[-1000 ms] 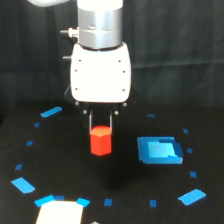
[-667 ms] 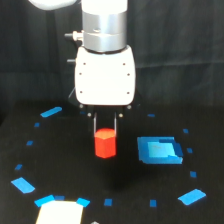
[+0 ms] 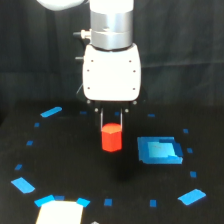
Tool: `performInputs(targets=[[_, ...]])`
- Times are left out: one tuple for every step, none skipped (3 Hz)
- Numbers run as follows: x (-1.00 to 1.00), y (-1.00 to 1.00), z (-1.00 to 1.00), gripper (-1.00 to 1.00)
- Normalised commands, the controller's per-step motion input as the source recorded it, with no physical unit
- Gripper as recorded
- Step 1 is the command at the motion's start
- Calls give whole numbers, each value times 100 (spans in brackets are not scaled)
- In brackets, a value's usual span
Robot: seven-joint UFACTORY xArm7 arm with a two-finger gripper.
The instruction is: Pick up the red object from the table
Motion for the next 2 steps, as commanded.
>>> performInputs(targets=[[32,-19,41,-100],[28,31,46,-100]])
